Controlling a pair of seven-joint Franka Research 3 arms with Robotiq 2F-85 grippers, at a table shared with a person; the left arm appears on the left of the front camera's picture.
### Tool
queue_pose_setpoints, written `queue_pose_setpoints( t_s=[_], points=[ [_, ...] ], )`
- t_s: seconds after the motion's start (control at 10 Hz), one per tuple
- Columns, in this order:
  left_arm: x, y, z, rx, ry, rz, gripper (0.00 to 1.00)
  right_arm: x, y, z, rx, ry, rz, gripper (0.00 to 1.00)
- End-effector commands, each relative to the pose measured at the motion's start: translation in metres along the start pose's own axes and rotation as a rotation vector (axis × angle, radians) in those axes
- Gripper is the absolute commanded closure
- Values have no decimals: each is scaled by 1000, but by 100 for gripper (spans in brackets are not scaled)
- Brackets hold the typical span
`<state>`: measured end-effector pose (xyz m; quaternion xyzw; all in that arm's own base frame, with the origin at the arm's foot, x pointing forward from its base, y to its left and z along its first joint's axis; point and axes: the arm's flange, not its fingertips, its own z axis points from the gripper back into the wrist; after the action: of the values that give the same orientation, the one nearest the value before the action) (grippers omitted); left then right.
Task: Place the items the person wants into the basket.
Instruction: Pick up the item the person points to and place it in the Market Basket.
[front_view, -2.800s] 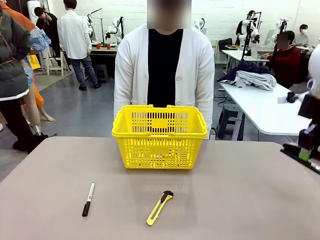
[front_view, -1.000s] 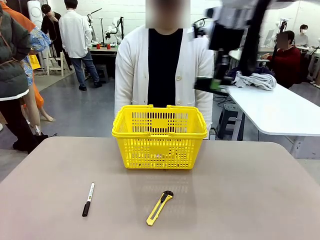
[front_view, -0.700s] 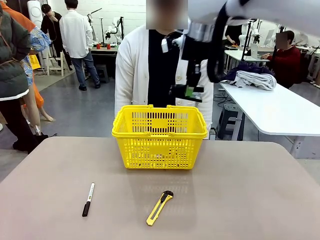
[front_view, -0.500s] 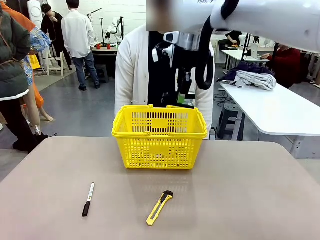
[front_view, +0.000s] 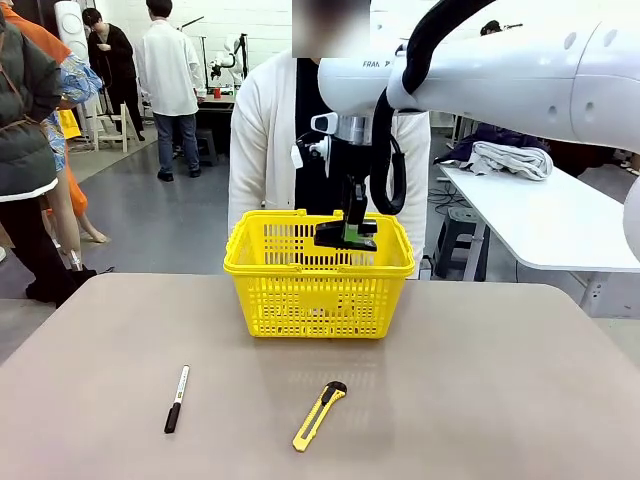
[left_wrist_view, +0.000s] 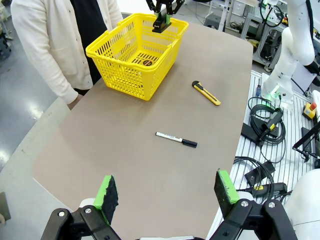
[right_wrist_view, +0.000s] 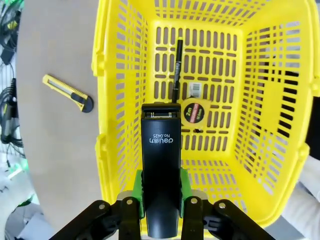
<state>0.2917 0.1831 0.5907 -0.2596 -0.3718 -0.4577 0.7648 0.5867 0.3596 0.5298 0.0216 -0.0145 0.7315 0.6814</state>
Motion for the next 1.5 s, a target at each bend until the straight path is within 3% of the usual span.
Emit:
queue_pose_setpoints(
  t_s=[0.0, 0.6, 0.7, 1.1, 1.4],
  points=[
    [0, -1, 1, -1, -13, -6, 0, 4, -7, 12, -25, -12, 17, 68],
    [0, -1, 1, -1, -13, -6, 0, 0, -1, -2, -1, -1, 0, 68],
    [0, -1, 1, -1, -13, -6, 0, -6, -3, -15, -72, -4, 13, 68],
    [0, -1, 1, -1, -13, -6, 0, 13, -52, -57, -101, 7, 62, 68],
    [0, -1, 1, -1, -13, -6, 0, 27, -78, -84, -15, 33, 86, 68]
  ],
)
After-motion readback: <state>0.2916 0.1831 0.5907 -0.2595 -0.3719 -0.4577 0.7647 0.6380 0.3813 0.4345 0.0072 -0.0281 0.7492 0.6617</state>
